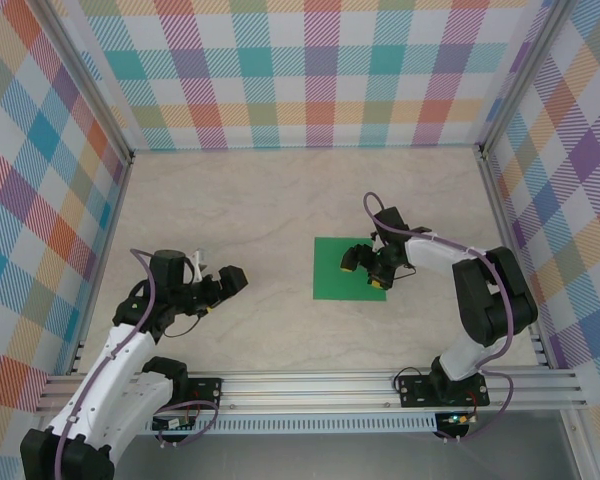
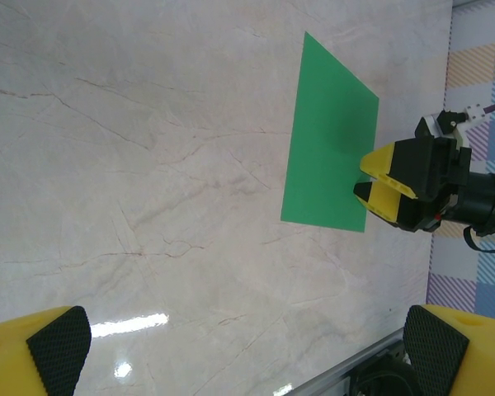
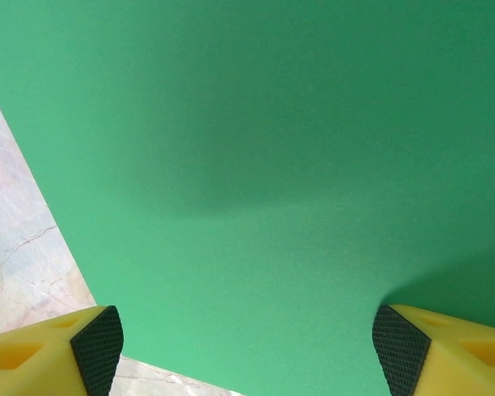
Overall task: Fold a paper plane with a square sheet of paper (pick it up from the middle)
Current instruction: Move the square sheet of paper to the center of the table.
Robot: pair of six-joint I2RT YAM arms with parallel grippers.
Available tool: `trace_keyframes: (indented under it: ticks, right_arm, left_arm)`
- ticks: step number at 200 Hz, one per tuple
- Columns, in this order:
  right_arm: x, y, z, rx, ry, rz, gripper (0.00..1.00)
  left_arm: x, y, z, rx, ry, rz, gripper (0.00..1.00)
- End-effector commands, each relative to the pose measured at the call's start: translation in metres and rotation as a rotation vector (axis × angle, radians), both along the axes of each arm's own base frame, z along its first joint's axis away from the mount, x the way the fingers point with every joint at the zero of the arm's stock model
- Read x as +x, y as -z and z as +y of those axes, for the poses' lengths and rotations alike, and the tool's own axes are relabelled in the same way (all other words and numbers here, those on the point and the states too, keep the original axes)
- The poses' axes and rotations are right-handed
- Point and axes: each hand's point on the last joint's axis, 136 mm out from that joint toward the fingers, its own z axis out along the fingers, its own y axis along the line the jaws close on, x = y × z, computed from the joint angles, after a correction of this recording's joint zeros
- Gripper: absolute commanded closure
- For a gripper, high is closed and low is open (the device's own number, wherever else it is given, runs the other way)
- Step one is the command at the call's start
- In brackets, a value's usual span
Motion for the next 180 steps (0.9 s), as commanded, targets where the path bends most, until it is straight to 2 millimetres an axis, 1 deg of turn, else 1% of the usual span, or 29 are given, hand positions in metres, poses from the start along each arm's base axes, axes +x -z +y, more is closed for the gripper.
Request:
trace_keyframes:
  ticks: [1,18,38,61,82,107,130,139,157,160,163,180]
  right_arm:
    - [-0.023,0.001,0.013,0.058,-0.017,0.077,0.17]
    - [-0.014,-0.014,0.015,0.051,-0.035,0.034,0.17]
    - [0.002,-0.033,0.006,-0.035,-0.060,-0.028,0.17]
    - [0.015,-0.042,-0.006,-0.172,-0.094,-0.066,0.16]
    - [0.020,-0.035,-0.008,-0.271,-0.134,-0.054,0.14]
    - [0.023,-0.022,-0.001,-0.369,-0.194,-0.032,0.11]
    - [0.023,-0.013,0.005,-0.434,-0.219,-0.011,0.09]
    - [0.023,-0.011,0.007,-0.434,-0.218,-0.006,0.08]
    - [0.022,-0.011,0.015,-0.380,-0.209,-0.017,0.08]
    - [0.022,-0.012,0.016,-0.377,-0.206,-0.018,0.08]
    - [0.022,-0.012,0.016,-0.373,-0.205,-0.019,0.08]
    - [0.026,-0.019,0.014,-0.352,-0.181,-0.041,0.08]
  left_arm:
    - [-0.001,-0.010,-0.011,-0.038,0.034,-0.007,0.00]
    - [0.001,-0.008,-0.012,-0.028,0.028,-0.003,0.00]
    - [0.006,-0.006,-0.015,-0.022,0.018,-0.005,0.00]
    - [0.015,-0.002,-0.024,-0.017,0.024,-0.002,0.00]
    - [0.025,-0.003,-0.032,0.014,0.034,-0.016,0.00]
    - [0.039,0.002,-0.041,0.032,0.046,-0.009,0.00]
    - [0.046,0.005,-0.046,0.056,0.065,-0.008,0.00]
    - [0.048,0.006,-0.047,0.064,0.068,-0.009,0.00]
    - [0.049,0.010,-0.052,0.056,0.086,0.005,0.00]
    - [0.049,0.011,-0.054,0.054,0.091,0.010,0.00]
    - [0.053,0.006,-0.057,0.040,0.094,-0.015,0.00]
    - [0.057,0.005,-0.072,0.031,0.130,-0.020,0.00]
